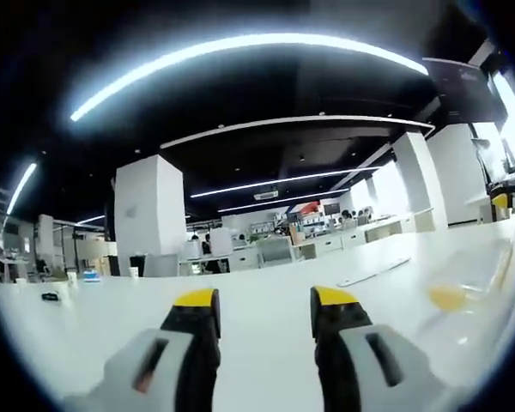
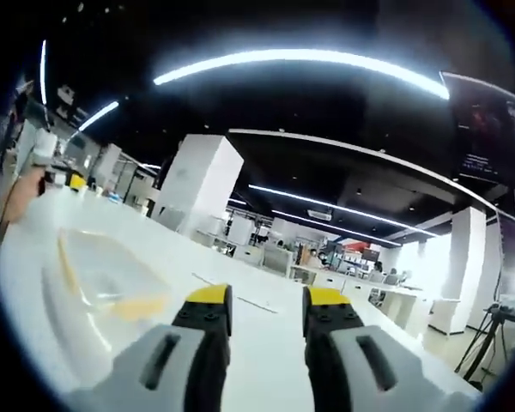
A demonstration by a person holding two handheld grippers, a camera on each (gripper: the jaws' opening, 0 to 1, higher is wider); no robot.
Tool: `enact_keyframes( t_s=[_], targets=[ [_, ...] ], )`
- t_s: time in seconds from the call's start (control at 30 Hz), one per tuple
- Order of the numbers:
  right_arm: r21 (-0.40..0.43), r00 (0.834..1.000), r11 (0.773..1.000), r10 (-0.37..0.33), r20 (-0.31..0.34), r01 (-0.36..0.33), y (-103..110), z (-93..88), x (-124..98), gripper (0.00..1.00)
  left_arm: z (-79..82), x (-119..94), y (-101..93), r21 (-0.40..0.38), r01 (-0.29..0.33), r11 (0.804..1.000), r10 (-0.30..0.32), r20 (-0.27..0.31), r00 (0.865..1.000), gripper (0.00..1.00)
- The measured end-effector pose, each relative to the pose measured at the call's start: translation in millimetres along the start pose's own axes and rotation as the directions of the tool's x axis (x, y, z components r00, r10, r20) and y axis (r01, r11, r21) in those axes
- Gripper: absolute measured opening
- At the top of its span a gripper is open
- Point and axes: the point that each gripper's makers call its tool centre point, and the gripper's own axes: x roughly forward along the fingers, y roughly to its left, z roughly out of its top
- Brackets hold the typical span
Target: Snap each plastic latch of the storage box into its locked position after aligning the lid with the box until every specified latch is closed and the lid sits flush.
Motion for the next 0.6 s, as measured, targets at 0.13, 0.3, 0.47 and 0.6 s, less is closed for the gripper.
enact_keyframes(
  t_s=[0.13, 0.3, 0.47, 0.6],
  targets=[
    [-0.026, 1.000, 1.000, 0.010, -0.005, -0.010, 4.4, 1.8, -1.2, 0.32, 6.5, -2.6, -7.2, 0.021, 0.016, 1.000, -0.017, 0.023, 1.000, 0.42],
    [-0.045, 1.000, 0.999, 0.019, 0.001, -0.019, 7.9, 4.7, -1.2, 0.31, 9.2, -2.8, -11.3, 0.040, 0.020, 0.999, -0.021, 0.033, 0.999, 0.43],
    [-0.236, 0.999, 0.972, -0.005, -0.032, -0.003, 14.8, 6.9, -1.1, 0.31, 7.8, -0.6, -14.8, 0.010, 0.049, 0.999, -0.049, 0.035, 0.998, 0.43],
    [-0.369, 0.998, 0.929, -0.047, -0.034, 0.031, 15.3, 9.0, -0.4, 0.31, 9.1, -0.4, -15.2, 0.006, 0.049, 0.999, -0.049, 0.044, 0.998, 0.43]
  ],
)
